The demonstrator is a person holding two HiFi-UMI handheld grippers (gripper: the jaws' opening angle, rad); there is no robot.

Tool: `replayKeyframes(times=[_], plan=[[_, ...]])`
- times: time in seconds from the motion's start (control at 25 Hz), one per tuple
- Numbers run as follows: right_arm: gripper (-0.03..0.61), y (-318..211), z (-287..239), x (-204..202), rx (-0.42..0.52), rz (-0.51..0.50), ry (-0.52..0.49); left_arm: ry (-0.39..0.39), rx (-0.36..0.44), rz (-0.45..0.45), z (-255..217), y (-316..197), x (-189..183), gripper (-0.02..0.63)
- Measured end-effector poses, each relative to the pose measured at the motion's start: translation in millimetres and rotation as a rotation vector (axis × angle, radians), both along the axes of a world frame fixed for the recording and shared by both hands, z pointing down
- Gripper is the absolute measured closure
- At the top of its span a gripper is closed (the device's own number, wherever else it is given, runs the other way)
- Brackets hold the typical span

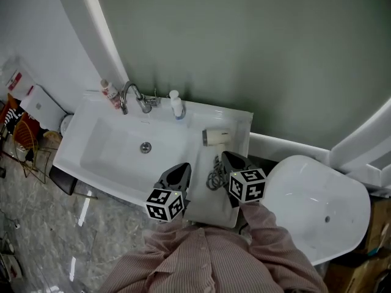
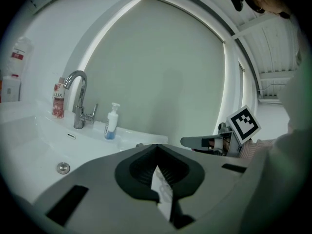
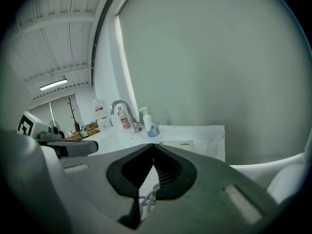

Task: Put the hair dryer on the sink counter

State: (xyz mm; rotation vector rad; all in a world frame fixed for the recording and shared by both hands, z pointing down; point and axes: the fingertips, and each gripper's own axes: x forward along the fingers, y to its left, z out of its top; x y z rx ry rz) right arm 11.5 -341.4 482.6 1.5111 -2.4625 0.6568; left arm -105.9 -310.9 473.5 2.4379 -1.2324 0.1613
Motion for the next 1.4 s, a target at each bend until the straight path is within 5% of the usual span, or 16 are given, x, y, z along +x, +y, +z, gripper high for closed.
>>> replayKeyframes(times=[0.6,1.4], plan=[[0.572,29.2,-69.5,8.7,0.157,-0.005,-0.196,0.008,0.150,-0.027,-49.4,16.4,-20.2,0.616],[0.574,39.4,-110.6,27.8,0.285,0.037,-0.230,0.029,0.230,-0.128,-80.5,19.8,-53.3,0.616]])
